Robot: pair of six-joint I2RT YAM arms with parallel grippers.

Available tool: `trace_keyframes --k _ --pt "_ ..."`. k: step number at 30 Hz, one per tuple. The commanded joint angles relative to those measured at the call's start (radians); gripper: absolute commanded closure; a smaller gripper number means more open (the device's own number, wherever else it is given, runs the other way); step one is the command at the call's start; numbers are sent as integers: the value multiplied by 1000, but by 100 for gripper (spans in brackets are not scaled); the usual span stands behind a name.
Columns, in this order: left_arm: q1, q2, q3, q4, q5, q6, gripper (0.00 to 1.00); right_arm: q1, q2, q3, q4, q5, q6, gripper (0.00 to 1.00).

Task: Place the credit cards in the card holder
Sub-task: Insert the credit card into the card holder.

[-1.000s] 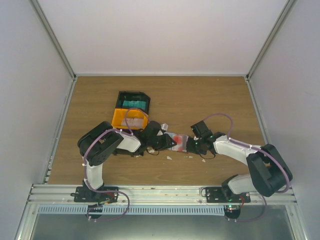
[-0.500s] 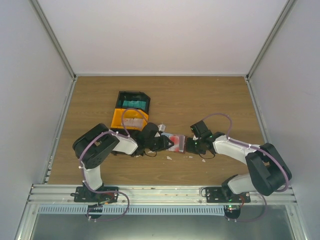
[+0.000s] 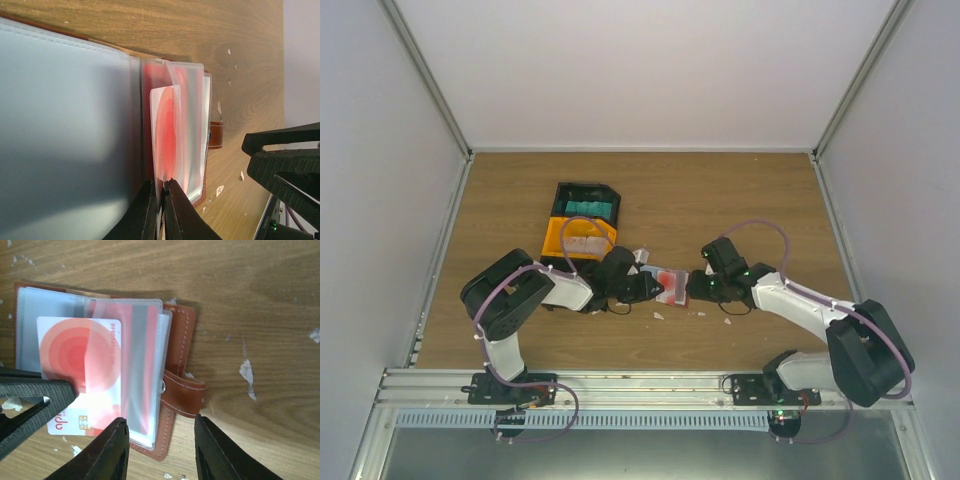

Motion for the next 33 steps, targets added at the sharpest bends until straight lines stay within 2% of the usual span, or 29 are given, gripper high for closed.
trace_keyframes --k 1,5,7,8,9,12,16,25,33 --pt "-5 -16 -17 -14 -26 19 92 28 28 57 -7 50 -35 62" --pt "-6 -24 -19 -22 -28 16 85 62 98 115 -5 51 -55 65" --pt "-3 -29 -15 -34 -27 18 83 80 130 137 -5 49 -64 70" --pt "-2 -40 -22 -36 -25 11 83 90 173 149 9 13 -73 77" --pt "-2 -50 -26 -28 -23 11 82 91 187 147 25 -18 -78 78" --pt "-1 -68 -22 -36 -21 25 82 92 215 136 72 -78 -78 79" --pt "1 -59 -17 -33 -2 31 82 92 259 134 73 -83 -76 81" --pt "18 -68 -37 -43 12 36 82 92 316 123 17 -26 -45 84" --pt "23 -96 -84 -21 0 49 82 85 327 95 33 -27 -36 85"
